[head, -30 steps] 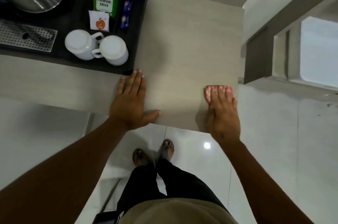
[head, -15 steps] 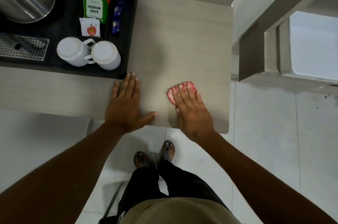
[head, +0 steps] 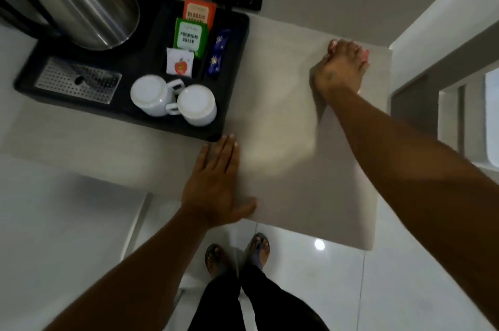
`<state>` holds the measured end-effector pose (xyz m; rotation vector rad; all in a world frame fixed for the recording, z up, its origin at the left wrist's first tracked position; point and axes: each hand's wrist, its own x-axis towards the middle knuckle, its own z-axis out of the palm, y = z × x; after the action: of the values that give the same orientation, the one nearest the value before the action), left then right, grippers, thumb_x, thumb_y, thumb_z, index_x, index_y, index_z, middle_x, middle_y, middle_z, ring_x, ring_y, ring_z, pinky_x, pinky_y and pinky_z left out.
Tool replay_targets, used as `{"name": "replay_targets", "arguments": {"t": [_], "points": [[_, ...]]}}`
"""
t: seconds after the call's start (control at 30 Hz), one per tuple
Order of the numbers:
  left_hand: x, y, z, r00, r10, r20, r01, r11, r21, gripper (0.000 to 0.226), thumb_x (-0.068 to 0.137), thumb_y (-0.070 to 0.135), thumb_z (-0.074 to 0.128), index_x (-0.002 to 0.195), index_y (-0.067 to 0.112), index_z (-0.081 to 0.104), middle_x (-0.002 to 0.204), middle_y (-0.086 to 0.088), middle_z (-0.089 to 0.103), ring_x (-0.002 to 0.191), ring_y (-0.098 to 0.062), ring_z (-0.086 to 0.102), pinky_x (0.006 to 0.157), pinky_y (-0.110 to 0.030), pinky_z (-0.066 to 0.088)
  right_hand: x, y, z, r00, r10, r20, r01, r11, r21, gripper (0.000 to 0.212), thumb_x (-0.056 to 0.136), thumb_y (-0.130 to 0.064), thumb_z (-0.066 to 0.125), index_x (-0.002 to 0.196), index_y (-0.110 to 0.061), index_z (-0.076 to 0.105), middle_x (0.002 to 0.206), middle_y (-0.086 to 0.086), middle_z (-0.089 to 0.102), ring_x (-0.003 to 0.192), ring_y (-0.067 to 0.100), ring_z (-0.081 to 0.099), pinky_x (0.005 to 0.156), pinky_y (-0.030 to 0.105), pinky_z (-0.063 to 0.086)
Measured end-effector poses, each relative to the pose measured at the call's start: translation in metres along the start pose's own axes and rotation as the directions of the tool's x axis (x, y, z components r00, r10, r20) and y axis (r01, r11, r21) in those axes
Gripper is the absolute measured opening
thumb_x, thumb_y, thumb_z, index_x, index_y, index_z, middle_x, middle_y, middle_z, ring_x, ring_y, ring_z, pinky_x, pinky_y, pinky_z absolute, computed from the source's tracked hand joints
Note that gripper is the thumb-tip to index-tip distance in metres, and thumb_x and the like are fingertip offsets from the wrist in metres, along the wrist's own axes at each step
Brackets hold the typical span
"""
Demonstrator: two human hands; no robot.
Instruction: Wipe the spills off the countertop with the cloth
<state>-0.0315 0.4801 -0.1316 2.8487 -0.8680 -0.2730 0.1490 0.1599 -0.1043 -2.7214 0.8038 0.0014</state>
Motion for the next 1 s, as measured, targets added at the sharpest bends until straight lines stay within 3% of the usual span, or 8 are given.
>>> {"name": "replay_targets", "arguments": {"t": [0.07,0.13,0.27,0.5,0.6,0.7,0.83,1.0], "points": [[0.0,0.0,0.001,1.0,-0.003,-0.021,0.002,1.0,-0.026,0.121,0.08,0.083,0.046,0.161,-0.002,0.015,0.171,-0.02,0.012,0.16,-0.033,0.006,0.129,-0.055,0.008,0.003,-0.034,0.01,0.999,-0.027,0.03,0.026,1.0,0.013,0.06,0.099,-0.022,0.033,0.156,-0.008,0.025,0.166,0.018,0.019,0.154,0.041,0.008,0.126,0.053,0.003],[-0.001,0.001,0.003,1.0,-0.008,-0.025,0.007,0.999,-0.033,0.123,0.078,0.084,0.048,0.161,-0.001,0.016,0.172,-0.019,0.012,0.16,-0.032,0.007,0.128,-0.054,0.008,-0.007,-0.066,0.022,0.981,-0.177,0.074,0.174,0.984,0.038,0.063,0.095,-0.021,0.037,0.156,-0.013,0.028,0.167,0.015,0.019,0.155,0.038,0.007,0.127,0.049,0.001],[-0.001,0.0,0.006,1.0,-0.001,-0.027,0.0,0.999,-0.032,0.123,0.08,0.086,0.048,0.161,0.0,0.015,0.172,-0.018,0.011,0.161,-0.031,0.005,0.128,-0.054,0.008,-0.042,-0.099,0.04,0.871,-0.466,0.156,0.47,0.883,0.01,0.071,0.09,-0.013,0.04,0.159,-0.021,0.023,0.168,0.007,0.02,0.157,0.031,0.005,0.128,0.044,0.001],[-0.001,0.001,0.004,1.0,0.001,-0.012,-0.001,1.0,0.003,0.122,0.081,0.089,0.038,0.16,-0.002,0.018,0.17,-0.023,0.016,0.16,-0.034,0.01,0.128,-0.057,0.013,-0.195,0.002,0.029,0.793,-0.599,0.112,0.593,0.801,0.088,0.06,0.097,-0.022,0.043,0.156,-0.019,0.033,0.164,0.009,0.032,0.155,0.034,0.015,0.127,0.049,0.013],[-0.001,0.001,0.001,1.0,-0.003,0.003,0.003,1.0,-0.004,0.121,0.08,0.084,0.045,0.161,-0.001,0.015,0.171,-0.022,0.015,0.16,-0.034,0.01,0.128,-0.057,0.012,-0.251,0.062,0.018,0.845,-0.52,0.127,0.515,0.854,0.071,0.066,0.089,-0.015,0.048,0.154,-0.019,0.036,0.162,0.011,0.035,0.153,0.035,0.023,0.126,0.052,0.017],[-0.002,0.005,-0.002,1.0,-0.008,-0.007,0.008,1.0,-0.025,0.123,0.078,0.083,0.049,0.16,-0.003,0.018,0.171,-0.022,0.015,0.16,-0.034,0.01,0.128,-0.057,0.011,-0.255,0.094,0.001,0.962,-0.26,0.08,0.256,0.965,0.047,0.055,0.098,-0.011,0.047,0.152,-0.019,0.04,0.162,0.012,0.036,0.153,0.035,0.022,0.126,0.048,0.013],[-0.003,0.006,-0.005,1.0,-0.019,0.025,0.019,1.0,0.006,0.125,0.078,0.086,0.044,0.16,-0.003,0.014,0.172,-0.022,0.01,0.16,-0.034,0.004,0.129,-0.057,0.008,-0.253,0.09,-0.008,0.982,-0.177,0.064,0.173,0.982,0.072,0.05,0.104,-0.018,0.041,0.154,-0.021,0.038,0.165,0.009,0.03,0.156,0.03,0.013,0.128,0.041,0.006],[0.017,0.05,-0.014,0.996,-0.059,0.063,0.065,0.994,-0.086,0.11,0.091,0.071,0.048,0.161,-0.002,0.006,0.172,-0.023,0.002,0.16,-0.035,-0.008,0.129,-0.05,-0.009,-0.257,0.085,-0.017,0.988,-0.152,0.04,0.145,0.98,0.139,0.05,0.105,-0.015,0.041,0.155,-0.02,0.037,0.167,0.006,0.026,0.157,0.025,0.009,0.129,0.037,0.006]]}}
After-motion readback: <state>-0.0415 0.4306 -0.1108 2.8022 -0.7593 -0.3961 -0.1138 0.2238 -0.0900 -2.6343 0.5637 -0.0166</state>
